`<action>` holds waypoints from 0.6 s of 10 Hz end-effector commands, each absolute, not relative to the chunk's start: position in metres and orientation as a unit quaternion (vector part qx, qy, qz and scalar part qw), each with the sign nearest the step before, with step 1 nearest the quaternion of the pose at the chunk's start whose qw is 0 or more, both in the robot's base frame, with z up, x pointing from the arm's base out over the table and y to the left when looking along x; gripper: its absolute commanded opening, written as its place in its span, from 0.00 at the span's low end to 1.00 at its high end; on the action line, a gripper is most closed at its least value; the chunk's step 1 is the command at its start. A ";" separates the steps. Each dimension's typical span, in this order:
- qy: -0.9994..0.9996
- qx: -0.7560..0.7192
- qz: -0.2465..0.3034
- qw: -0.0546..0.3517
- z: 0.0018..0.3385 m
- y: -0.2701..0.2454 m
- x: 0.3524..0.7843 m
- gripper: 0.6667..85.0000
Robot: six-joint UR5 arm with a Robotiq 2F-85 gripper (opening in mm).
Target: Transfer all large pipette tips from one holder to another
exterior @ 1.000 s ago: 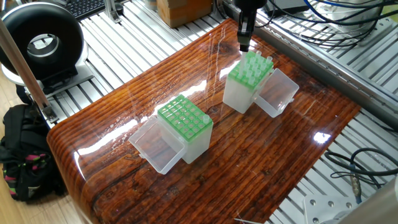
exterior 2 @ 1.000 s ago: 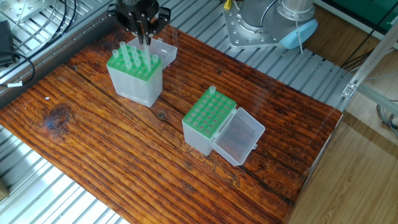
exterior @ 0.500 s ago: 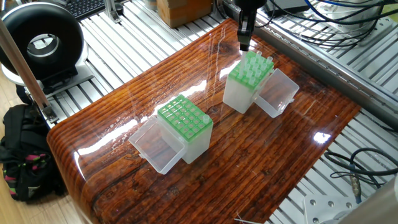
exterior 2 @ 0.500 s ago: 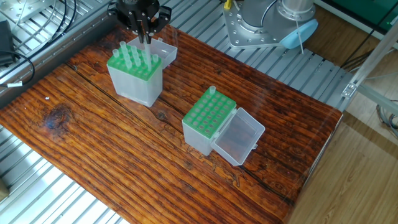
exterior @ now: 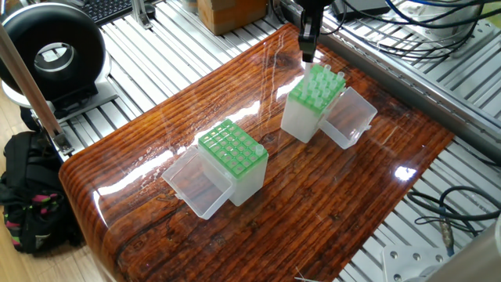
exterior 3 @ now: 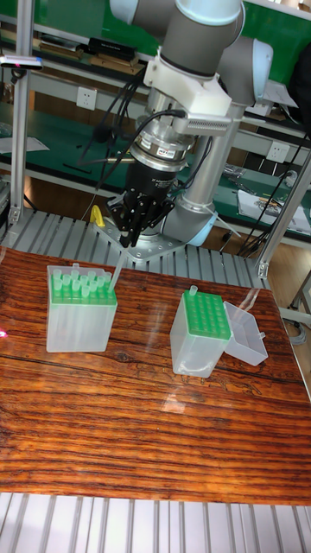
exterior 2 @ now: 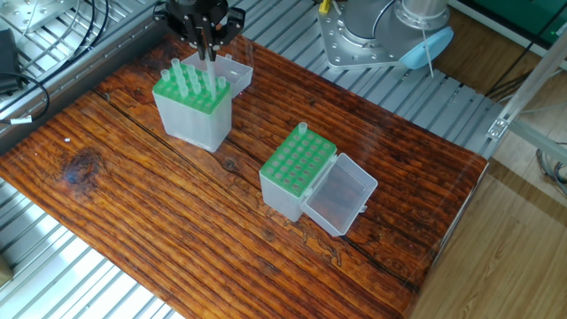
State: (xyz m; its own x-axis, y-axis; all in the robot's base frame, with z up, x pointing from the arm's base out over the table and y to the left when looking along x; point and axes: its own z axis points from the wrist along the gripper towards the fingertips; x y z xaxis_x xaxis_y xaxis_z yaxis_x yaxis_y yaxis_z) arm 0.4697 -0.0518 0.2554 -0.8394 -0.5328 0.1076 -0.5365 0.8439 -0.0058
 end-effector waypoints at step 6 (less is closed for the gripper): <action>-0.961 0.270 0.016 0.056 0.265 -0.042 0.469 0.14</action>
State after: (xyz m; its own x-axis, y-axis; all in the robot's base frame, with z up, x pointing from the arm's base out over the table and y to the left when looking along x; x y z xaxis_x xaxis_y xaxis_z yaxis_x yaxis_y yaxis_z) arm 0.4684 -0.0470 0.2620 -0.8448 -0.5216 0.1198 -0.5260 0.8505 -0.0063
